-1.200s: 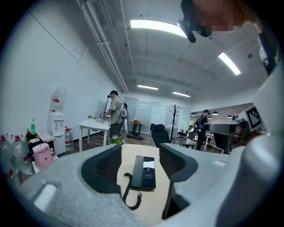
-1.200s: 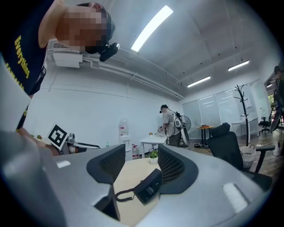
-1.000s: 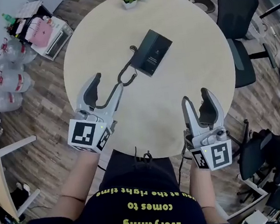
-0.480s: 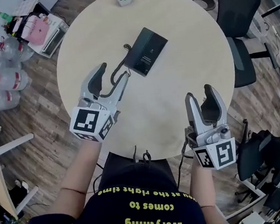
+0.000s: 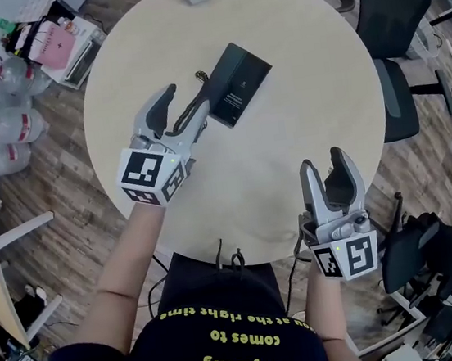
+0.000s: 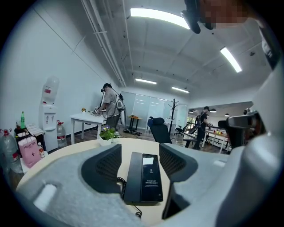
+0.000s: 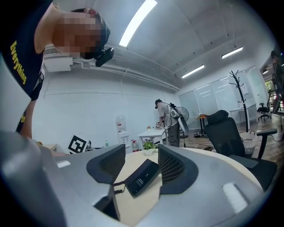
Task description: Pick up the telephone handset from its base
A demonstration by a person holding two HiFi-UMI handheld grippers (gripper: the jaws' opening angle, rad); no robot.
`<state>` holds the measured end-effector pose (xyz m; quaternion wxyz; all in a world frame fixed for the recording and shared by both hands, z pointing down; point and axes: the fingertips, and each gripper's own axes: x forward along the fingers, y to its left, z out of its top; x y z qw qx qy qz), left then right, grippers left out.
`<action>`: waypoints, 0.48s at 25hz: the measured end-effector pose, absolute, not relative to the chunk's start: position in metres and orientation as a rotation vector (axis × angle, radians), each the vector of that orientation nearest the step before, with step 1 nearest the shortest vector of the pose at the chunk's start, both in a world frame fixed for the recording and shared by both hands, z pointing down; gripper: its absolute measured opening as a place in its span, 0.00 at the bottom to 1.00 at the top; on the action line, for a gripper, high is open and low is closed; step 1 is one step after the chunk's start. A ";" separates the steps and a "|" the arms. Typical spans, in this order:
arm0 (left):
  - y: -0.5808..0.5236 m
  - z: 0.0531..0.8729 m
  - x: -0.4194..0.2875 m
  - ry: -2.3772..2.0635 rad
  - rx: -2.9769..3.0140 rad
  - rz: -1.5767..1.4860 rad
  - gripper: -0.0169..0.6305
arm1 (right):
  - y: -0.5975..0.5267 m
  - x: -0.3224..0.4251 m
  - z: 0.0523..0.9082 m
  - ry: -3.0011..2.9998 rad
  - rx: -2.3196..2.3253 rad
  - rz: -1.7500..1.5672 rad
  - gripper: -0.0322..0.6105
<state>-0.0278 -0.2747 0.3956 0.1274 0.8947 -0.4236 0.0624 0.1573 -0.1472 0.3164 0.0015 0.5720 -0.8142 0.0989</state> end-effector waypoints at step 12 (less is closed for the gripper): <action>-0.317 0.455 -0.010 -1.215 2.578 0.312 0.44 | -0.161 0.159 0.332 -2.543 1.766 0.371 0.40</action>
